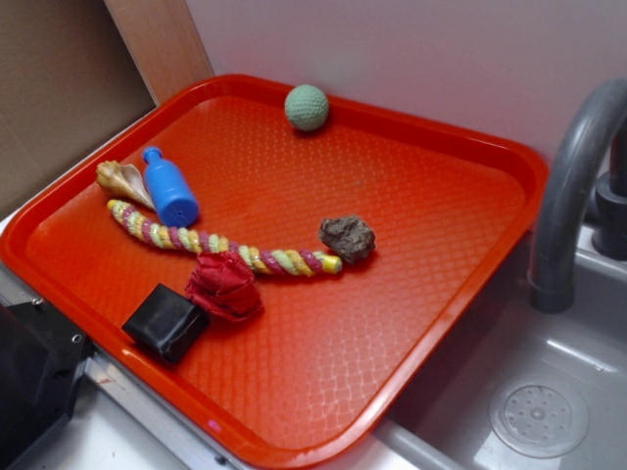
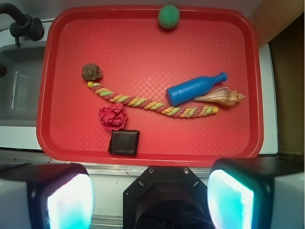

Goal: Grab the green ball.

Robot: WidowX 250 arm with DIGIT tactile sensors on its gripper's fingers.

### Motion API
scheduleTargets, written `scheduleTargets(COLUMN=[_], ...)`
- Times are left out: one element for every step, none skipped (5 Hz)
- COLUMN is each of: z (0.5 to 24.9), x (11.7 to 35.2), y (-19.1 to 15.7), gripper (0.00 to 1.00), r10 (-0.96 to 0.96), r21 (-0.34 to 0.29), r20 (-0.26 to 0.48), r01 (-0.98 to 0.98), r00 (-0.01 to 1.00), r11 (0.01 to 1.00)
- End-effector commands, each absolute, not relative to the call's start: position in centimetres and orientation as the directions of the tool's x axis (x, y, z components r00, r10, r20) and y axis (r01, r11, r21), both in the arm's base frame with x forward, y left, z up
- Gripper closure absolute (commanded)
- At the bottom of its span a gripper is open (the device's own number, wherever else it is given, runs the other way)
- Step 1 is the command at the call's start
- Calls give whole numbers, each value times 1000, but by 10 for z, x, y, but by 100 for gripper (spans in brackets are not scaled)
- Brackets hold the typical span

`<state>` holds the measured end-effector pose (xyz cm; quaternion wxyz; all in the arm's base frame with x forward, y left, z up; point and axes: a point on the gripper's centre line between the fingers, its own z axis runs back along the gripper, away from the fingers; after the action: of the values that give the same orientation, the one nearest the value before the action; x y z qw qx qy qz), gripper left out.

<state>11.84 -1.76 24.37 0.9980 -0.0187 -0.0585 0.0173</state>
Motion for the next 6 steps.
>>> scheduleTargets(z=[244,205,162,116,96,88], x=[118,168,218,266,290,304], y=[-18,-24,-34,-21,0,12], gripper=[0,0,0,0,0,0], r10=[37,93,34,26,18,8], r21=[-39,19,-75,-9,-41,3], r20=[116,273,276,329,315,357], r01=[-32,-103,-14,-24,-5,-10], r00=[993,958,961,944,949,934], r11=[999,995,997,1000,999,1000])
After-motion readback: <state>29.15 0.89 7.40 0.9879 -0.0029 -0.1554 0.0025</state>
